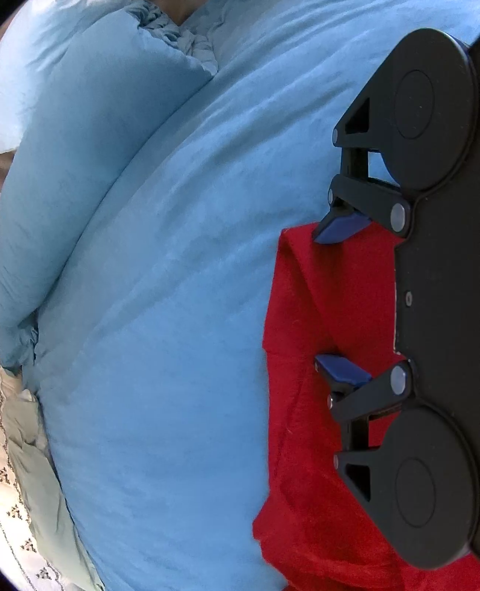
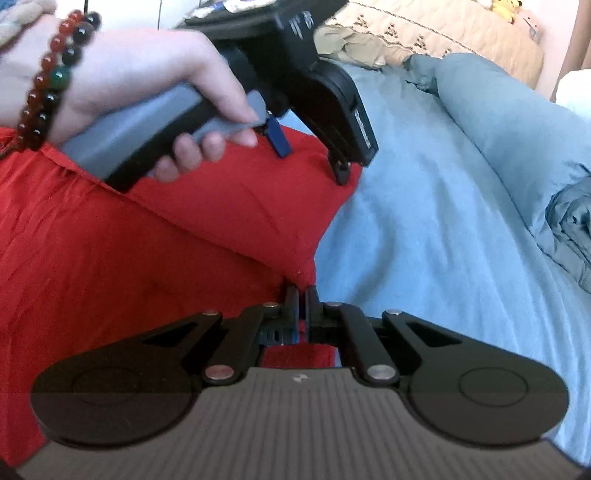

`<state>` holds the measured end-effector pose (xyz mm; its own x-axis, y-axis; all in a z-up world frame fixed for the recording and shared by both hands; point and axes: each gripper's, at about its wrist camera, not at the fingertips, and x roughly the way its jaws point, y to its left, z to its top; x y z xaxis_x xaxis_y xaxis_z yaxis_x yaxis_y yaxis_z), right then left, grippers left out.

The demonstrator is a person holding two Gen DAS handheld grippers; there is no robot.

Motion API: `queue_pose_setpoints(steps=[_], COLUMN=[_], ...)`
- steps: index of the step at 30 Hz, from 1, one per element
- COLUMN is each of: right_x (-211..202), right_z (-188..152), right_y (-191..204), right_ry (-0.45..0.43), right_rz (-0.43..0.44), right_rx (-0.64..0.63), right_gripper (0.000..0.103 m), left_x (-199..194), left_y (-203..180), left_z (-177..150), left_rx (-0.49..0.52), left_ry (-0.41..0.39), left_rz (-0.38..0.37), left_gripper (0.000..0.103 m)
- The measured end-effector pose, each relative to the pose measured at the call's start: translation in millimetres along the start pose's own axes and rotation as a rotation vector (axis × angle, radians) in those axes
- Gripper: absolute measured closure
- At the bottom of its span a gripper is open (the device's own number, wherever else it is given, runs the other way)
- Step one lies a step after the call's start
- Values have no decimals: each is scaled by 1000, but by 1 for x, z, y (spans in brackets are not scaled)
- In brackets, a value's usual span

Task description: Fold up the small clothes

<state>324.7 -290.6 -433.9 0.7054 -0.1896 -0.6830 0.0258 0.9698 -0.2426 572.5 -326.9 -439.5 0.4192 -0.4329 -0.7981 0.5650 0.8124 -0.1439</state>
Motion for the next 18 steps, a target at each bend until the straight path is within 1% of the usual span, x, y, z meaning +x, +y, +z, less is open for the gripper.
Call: queue_pose_setpoints(steps=[2, 4, 5, 6, 8, 9, 10, 11, 13, 14, 16, 17, 18], right_x=[1, -1, -6, -14, -25, -27, -26, -21, -8, 0, 24, 32, 37], right_z=[5, 9, 12, 17, 29, 33, 38, 42, 44, 43, 37, 34, 30], right_y=[-8, -13, -15, -14, -8, -5, -1, 4, 11, 15, 13, 9, -1], right_ry=[14, 26, 14, -24, -84, -104, -109, -105, -103, -94, -51, -38, -46], right_rz=[22, 32, 33, 39, 49, 68, 101, 131, 164, 166, 106, 91, 111], right_rx=[63, 92, 90, 71, 25, 16, 13, 16, 36, 38, 44, 71, 126], right_gripper=[85, 82, 75, 58, 40, 39, 39, 40, 42, 43, 43, 43, 43], left_x=[-6, -20, -34, -48, -79, -89, -102, -111, -124, -129, -139, -144, -150], left_y=[2, 5, 10, 16, 33, 40, 51, 60, 79, 87, 100, 104, 108], left_z=[4, 5, 2, -1, -13, -20, -31, -40, -60, -70, -89, -98, -105], left_rx=[-24, -60, -74, -84, -102, -109, -123, -138, -180, -199, -224, -227, -228], left_ry=[3, -14, -36, -59, -104, -115, -125, -123, -93, -74, -43, -33, -27], left_rz=[1, 30, 51, 76, 153, 185, 229, 256, 293, 305, 323, 337, 347], left_gripper=[32, 31, 31, 29, 20, 13, 12, 12, 12, 12, 12, 12, 12])
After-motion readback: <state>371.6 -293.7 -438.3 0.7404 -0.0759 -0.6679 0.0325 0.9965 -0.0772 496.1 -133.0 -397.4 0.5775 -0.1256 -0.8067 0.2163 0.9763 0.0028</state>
